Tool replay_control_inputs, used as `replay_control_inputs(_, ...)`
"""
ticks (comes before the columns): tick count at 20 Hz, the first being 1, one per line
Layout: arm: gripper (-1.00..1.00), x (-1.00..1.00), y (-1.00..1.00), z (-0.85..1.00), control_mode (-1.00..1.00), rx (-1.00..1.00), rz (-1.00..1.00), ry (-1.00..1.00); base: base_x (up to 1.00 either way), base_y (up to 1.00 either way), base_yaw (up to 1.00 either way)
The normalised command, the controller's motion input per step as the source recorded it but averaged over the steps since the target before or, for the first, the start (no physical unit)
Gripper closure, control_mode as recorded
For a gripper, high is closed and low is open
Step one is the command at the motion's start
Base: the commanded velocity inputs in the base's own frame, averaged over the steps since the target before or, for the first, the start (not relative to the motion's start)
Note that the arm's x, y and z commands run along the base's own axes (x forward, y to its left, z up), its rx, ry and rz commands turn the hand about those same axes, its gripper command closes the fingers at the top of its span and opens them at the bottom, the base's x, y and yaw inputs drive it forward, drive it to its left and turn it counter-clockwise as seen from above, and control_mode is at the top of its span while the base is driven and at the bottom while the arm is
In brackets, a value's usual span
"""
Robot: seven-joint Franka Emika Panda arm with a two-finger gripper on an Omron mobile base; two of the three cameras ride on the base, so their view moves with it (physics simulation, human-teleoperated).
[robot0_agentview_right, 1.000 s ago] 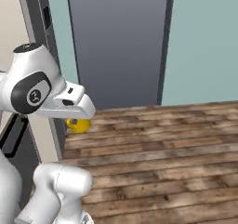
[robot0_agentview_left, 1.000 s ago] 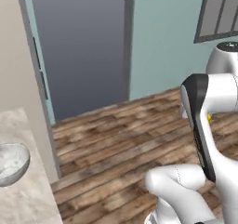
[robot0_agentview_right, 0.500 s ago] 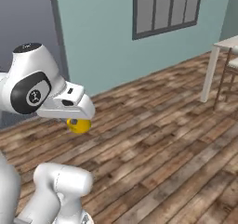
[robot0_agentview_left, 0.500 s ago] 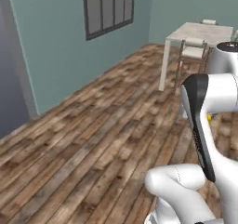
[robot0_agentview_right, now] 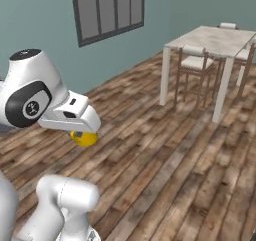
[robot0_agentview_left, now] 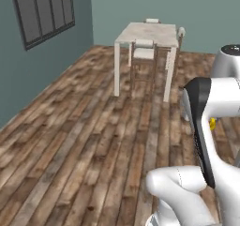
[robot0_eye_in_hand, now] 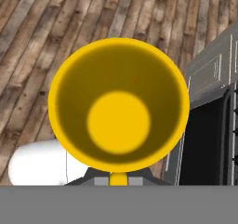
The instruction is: Clear the mugs and bowl far away from the sink.
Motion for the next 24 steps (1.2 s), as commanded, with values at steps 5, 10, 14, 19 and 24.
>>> replay_control_inputs(5,1.00,0.00,0.00,0.00,1.00,0.00,0.00,0.00,1.00,0.00,-0.07)
replay_control_inputs(10,1.00,0.00,0.00,0.00,1.00,0.00,0.00,0.00,1.00,0.00,0.00)
replay_control_inputs(14,1.00,0.00,0.00,0.00,1.00,0.00,0.00,0.00,1.00,0.00,0.00)
replay_control_inputs(19,1.00,0.00,0.00,0.00,1.00,0.00,0.00,0.00,1.00,0.00,0.00)
replay_control_inputs(24,1.00,0.00,0.00,0.00,1.00,0.00,0.00,0.00,1.00,-0.11,0.00)
